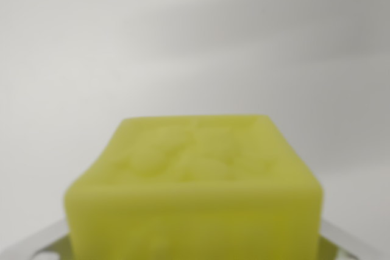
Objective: Pick yellow cube
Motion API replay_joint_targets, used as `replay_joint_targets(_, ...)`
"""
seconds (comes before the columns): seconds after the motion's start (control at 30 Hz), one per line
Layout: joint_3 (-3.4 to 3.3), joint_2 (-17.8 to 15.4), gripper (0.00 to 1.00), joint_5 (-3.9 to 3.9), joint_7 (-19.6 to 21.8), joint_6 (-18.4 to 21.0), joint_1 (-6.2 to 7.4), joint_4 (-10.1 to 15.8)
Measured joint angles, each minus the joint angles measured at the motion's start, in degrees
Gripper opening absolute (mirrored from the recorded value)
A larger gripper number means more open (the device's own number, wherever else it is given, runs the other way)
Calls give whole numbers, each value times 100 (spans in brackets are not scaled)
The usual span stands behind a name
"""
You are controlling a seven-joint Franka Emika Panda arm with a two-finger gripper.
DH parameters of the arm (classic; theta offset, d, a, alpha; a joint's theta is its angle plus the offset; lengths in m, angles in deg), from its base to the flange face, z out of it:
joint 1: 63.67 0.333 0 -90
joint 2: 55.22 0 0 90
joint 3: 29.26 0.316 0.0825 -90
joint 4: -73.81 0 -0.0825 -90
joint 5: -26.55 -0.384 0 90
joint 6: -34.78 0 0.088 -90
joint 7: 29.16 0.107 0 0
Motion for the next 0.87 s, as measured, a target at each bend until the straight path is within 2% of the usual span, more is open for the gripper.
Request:
replay_joint_targets(0.53,0,-337,0,-15,-10,542,0,-206)
replay_joint_targets(0.87,0,-357,0,-16,-11,577,0,-222)
